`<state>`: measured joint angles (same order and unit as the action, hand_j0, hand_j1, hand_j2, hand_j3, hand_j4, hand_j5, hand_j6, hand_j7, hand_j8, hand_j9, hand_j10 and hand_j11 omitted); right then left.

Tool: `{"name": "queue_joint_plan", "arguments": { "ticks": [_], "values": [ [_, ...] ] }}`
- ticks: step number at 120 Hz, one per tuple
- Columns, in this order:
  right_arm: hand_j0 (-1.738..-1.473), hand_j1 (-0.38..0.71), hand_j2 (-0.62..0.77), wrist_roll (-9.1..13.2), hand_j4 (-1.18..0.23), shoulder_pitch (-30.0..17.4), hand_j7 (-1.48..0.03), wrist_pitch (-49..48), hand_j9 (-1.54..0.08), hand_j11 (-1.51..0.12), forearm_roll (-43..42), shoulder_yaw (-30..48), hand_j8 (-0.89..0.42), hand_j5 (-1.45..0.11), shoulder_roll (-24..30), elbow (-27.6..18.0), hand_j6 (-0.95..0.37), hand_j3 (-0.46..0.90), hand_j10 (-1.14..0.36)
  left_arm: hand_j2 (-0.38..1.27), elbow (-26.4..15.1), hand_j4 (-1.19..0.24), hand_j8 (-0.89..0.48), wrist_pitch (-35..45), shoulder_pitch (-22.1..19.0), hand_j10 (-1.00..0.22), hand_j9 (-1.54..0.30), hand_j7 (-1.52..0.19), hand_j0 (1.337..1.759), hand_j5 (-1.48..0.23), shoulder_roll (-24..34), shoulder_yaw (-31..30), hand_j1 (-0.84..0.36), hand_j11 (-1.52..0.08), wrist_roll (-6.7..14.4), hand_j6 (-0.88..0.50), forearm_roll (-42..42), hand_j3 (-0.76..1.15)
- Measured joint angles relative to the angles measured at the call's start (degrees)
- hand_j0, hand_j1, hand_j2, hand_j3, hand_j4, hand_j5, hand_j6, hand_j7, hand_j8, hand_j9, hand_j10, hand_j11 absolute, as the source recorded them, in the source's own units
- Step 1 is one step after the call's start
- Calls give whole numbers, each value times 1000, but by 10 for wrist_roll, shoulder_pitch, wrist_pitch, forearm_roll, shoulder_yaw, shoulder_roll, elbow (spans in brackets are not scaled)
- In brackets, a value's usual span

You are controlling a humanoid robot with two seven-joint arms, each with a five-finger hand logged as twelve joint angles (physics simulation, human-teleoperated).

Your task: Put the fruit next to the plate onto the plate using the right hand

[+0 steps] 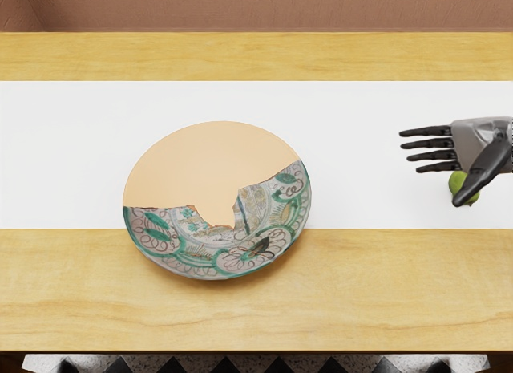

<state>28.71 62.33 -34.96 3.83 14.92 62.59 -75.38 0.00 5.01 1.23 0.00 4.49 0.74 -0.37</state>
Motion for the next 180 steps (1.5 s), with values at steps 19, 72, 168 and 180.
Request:
{"name": "queue_joint_plan", "arguments": {
  "ticks": [19, 72, 168, 180],
  "values": [
    [-1658, -349, -1, 0, -1, 0, 0, 10, 0, 0, -32, 3, -1, 0, -9, 10, -1, 0, -1, 0, 0, 0, 0, 0, 0, 0, 0, 0, 1658, 0, 0, 0, 349, 0, 0, 0, 0, 0],
    [-1658, -349, 0, 29, -2, -16, 0, 409, 0, 0, -256, -14, -3, 0, -63, 14, -3, 0, -2, 0, 0, 0, 0, 0, 0, 0, 0, 0, 1658, 0, 0, 0, 349, 0, 0, 0, 0, 0],
    [-1658, -349, 1, 30, -3, -105, 0, 650, 0, 0, -395, -31, -3, 0, -142, 14, -4, 0, -3, 0, 0, 0, 0, 0, 0, 0, 0, 0, 1658, 0, 0, 0, 349, 0, 0, 0, 0, 0],
    [-1658, -349, 2, 30, -3, -109, 0, 679, 0, 0, -397, -39, -3, 0, -152, 15, -4, 0, -3, 0, 0, 0, 0, 0, 0, 0, 0, 0, 1658, 0, 0, 0, 349, 0, 0, 0, 0, 0]
  ]
}}
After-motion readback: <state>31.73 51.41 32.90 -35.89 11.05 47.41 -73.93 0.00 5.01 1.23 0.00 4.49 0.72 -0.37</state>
